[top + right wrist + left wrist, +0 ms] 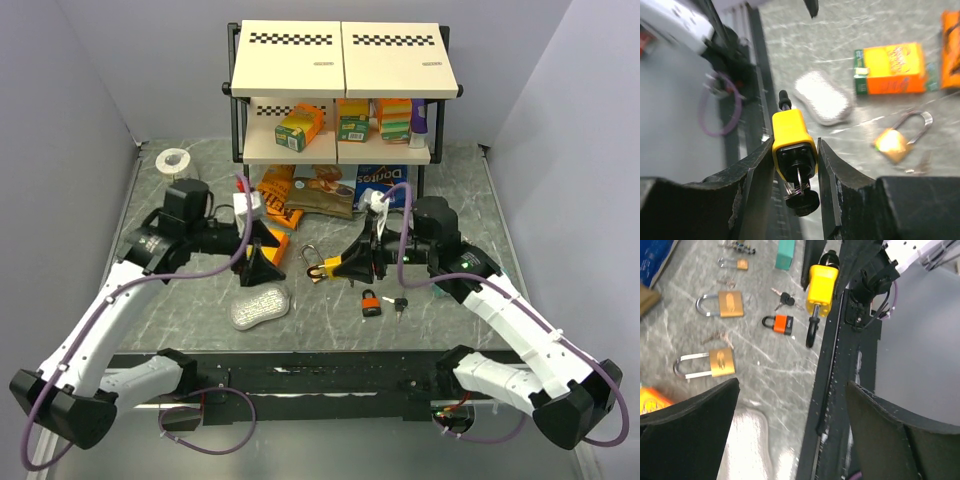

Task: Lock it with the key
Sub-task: Lock the lock.

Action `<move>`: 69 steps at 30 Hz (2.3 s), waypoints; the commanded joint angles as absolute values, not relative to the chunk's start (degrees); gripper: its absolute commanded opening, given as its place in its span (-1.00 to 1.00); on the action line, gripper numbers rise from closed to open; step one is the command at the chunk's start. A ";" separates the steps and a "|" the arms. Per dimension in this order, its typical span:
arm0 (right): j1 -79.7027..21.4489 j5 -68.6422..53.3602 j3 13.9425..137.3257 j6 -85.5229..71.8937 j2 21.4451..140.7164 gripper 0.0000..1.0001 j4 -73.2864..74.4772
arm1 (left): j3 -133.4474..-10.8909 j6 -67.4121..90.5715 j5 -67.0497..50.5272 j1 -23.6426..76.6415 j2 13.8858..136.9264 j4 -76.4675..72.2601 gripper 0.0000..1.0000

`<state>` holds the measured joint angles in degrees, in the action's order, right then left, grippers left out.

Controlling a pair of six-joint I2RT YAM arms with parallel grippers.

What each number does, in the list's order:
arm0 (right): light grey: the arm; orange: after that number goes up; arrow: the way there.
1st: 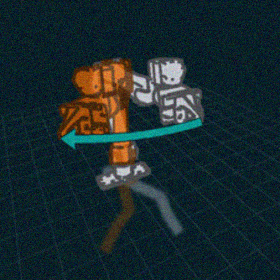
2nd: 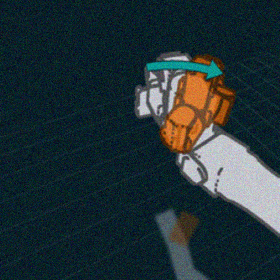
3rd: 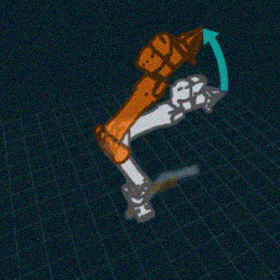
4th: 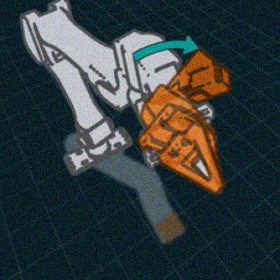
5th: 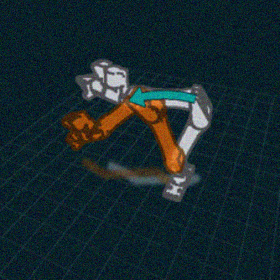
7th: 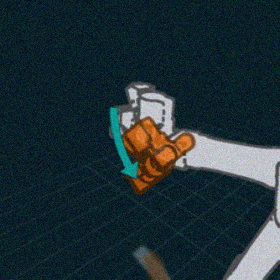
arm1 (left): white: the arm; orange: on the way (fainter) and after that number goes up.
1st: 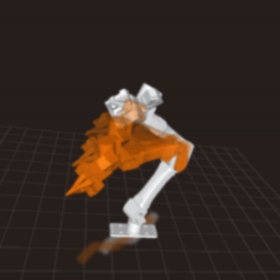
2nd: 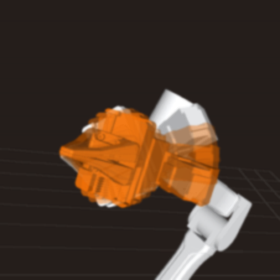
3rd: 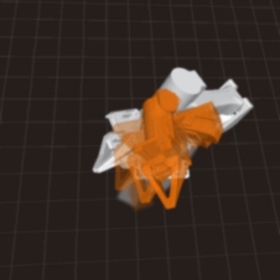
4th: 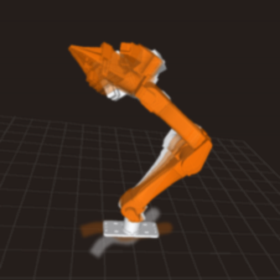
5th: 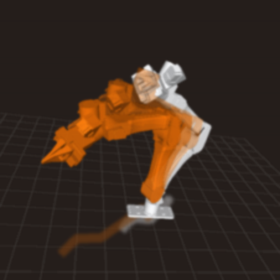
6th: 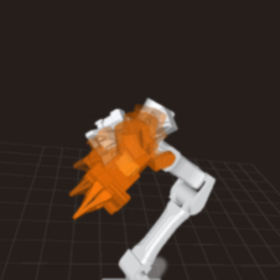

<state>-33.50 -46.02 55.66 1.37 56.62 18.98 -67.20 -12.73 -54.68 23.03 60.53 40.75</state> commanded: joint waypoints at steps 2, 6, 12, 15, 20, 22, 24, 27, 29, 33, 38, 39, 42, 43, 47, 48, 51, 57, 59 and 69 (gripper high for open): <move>-31.29 -54.22 55.72 -14.77 55.55 -1.00 6.69 | -62.76 -10.46 -46.78 33.28 57.92 28.57 0.80; -31.29 -57.73 56.34 -15.12 55.90 -1.00 3.87 | -62.57 -7.56 -45.26 37.44 59.41 25.93 0.66; -31.64 -58.45 56.86 -12.84 55.28 -1.00 4.48 | -64.24 -6.94 -46.14 38.58 60.29 24.87 0.18; -31.82 -57.48 56.95 -12.22 55.02 -1.00 5.19 | -64.95 -7.03 -47.89 38.76 60.21 26.01 -0.06; -31.73 -57.04 57.48 -12.48 55.55 -1.00 4.57 | -64.34 -5.89 -48.69 39.11 60.56 26.28 -0.35; -31.82 -57.22 57.57 -12.48 55.90 -1.00 4.31 | -64.07 -5.28 -48.95 39.20 60.56 25.84 -0.55; -32.08 -57.04 57.83 -12.13 55.90 -1.00 4.39 | -64.07 -4.75 -49.22 39.29 60.56 24.88 -0.70; -32.34 -56.87 57.83 -11.87 56.16 -1.00 4.13 | -64.51 -2.47 -50.27 39.37 60.99 23.47 -0.98; -32.95 -56.60 57.66 -11.78 56.34 -1.00 3.69 | -64.60 -0.36 -52.11 39.37 61.52 21.03 -0.98; -34.01 -56.16 56.60 -11.78 56.86 -1.00 1.59 | -64.60 7.54 -53.96 39.81 62.75 16.27 -0.98; -35.42 -56.34 56.43 -12.04 57.39 -1.00 0.53 | -64.95 10.81 -53.97 39.99 64.42 12.66 -0.98; -35.94 -56.69 56.25 -12.30 57.48 -1.00 0.27 | -64.95 11.94 -53.62 39.99 64.68 11.18 -0.98; -38.05 -57.39 55.11 -13.71 57.66 -1.00 -1.30 | -65.04 14.41 -51.51 40.25 65.56 7.22 -0.98; -38.58 -57.65 54.85 -14.23 57.66 -1.00 -2.01 | -65.13 14.94 -50.98 40.34 66.26 6.34 -0.98; -41.74 -57.57 53.70 -16.78 58.62 -1.00 -4.30 | -65.39 17.22 -50.10 40.60 67.67 1.85 -0.98; -42.53 -57.83 53.53 -17.40 58.80 -1.00 -4.74 | -65.48 17.49 -49.92 40.61 67.76 1.32 -0.98; -42.89 -57.83 53.79 -18.19 59.33 -1.00 -5.10 | -65.92 16.71 -50.62 40.61 68.03 1.14 -0.98; -34.20 -60.82 57.47 -12.77 59.33 -0.85 5.13 | -62.86 4.06 -52.71 37.63 62.94 15.11 -0.99; -31.13 -61.61 59.58 -9.07 58.54 -0.03 10.52 | -60.65 -1.54 -54.92 34.47 60.21 19.04 -0.99; -24.35 -63.45 64.42 4.21 55.99 0.47 29.44 | -62.40 -21.09 -58.18 31.82 58.45 38.40 -0.98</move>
